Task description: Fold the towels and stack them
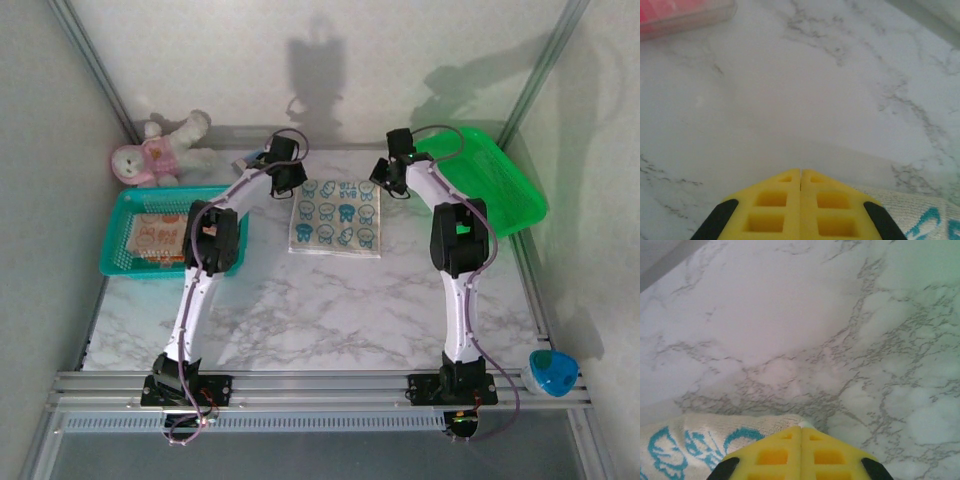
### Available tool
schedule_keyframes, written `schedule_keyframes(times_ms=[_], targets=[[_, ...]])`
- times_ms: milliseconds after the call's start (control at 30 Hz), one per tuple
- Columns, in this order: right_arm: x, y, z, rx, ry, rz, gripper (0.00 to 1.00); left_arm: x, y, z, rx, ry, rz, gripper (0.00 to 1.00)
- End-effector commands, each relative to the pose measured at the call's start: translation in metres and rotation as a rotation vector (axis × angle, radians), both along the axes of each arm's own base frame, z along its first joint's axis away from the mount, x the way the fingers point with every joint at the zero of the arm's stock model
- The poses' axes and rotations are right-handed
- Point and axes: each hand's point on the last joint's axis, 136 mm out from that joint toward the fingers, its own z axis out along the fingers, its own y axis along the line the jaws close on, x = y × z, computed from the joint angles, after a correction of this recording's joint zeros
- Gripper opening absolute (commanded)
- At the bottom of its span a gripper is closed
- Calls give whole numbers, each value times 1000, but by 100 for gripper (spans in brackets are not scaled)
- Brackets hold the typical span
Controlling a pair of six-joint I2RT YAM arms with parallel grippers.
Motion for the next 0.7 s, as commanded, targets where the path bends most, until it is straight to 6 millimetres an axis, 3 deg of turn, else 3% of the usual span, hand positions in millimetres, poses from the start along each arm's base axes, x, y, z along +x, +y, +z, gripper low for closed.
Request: schedule_keyframes(times_ms=[0, 200, 667], targets=[[-4, 1, 21, 13, -34, 20, 0, 1, 6, 48, 10, -77, 10, 0], [-14, 2, 32, 24, -54, 38, 0, -10, 9, 60, 7, -92, 4, 0], [-46, 0, 42, 52, -84, 72, 0, -41, 13, 64, -44, -170, -8, 0]])
